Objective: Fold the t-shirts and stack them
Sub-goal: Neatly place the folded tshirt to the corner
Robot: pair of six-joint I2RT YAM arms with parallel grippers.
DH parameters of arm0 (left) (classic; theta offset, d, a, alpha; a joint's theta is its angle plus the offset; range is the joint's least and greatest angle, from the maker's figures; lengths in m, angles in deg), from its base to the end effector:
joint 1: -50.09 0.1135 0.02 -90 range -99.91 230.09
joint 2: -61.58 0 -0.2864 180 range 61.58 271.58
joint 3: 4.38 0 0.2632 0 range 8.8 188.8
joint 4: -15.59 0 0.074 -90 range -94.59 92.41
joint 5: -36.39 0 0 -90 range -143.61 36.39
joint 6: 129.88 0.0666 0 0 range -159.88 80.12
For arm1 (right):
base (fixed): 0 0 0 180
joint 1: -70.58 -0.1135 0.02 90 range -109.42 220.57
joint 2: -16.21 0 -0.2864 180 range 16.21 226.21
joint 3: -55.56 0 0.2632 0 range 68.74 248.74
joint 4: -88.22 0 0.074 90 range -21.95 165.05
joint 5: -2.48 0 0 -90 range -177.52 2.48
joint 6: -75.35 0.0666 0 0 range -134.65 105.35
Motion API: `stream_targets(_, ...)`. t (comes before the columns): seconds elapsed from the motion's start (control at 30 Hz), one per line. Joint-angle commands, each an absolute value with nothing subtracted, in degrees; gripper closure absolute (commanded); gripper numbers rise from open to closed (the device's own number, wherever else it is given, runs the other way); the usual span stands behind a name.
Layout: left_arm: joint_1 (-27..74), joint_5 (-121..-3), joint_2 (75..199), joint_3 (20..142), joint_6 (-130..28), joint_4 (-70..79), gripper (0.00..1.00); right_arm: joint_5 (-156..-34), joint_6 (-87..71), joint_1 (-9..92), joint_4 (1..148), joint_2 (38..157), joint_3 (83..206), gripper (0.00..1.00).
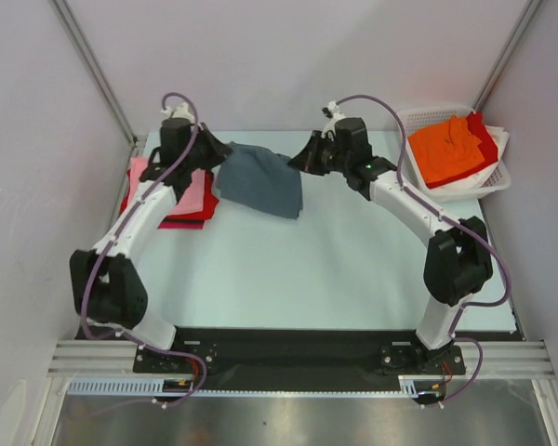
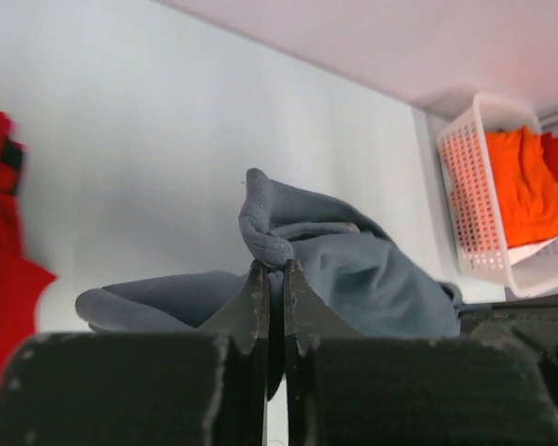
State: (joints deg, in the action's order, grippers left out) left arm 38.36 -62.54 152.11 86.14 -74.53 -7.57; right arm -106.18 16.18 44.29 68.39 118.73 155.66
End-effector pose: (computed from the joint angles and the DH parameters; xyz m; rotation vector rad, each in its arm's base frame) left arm 0.4036 -0.0944 0.3448 -0.3010 2.0114 -0.6735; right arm 0.4137 0.2281 0.3301 -0.1451 2.0621 0.9560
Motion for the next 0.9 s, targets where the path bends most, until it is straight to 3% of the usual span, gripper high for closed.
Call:
stream_targets(0.0, 44.26, -59.76, 143.43, 85.62, -71.17, -14.28, 1.00, -104.05, 15.76, 39.65, 71.00, 117.19, 160.13, 1.00)
stream_targets(0.2, 54.73, -61.61, 135.25, 85.09, -70.29, -18.68, 1.00, -103.69, 15.94, 32.10, 67.23, 126.41, 176.91, 1.00)
stream_targets(0.5, 68.71, -65.82, 137.87, 86.05, -72.66, -16.75, 1.00, -105.98, 20.24, 26.90, 63.80, 145.03, 203.81, 1.00)
stream_targets(0.87, 74.96, -66.35, 142.97, 89.92, -73.37, -15.96, 1.00, -105.27, 27.62, 25.66, 77.67, 153.40, 206.03, 1.00)
